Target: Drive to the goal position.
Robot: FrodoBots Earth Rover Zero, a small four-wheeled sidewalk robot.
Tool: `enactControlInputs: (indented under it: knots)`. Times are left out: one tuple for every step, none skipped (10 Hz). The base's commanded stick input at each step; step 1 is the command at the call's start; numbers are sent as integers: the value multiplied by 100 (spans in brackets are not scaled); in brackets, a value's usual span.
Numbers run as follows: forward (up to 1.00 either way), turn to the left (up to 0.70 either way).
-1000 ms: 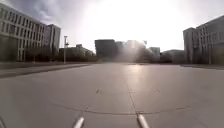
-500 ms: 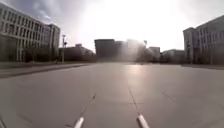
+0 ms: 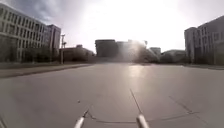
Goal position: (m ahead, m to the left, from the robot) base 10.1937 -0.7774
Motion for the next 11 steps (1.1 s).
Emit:
enactControlInputs:
  knots:
    - [100, 0]
    - [100, 0]
    - [100, 0]
    - [100, 0]
    - [100, 0]
    - [100, 0]
    - [100, 0]
    - [100, 27]
    - [100, 27]
    - [100, 17]
    - [100, 0]
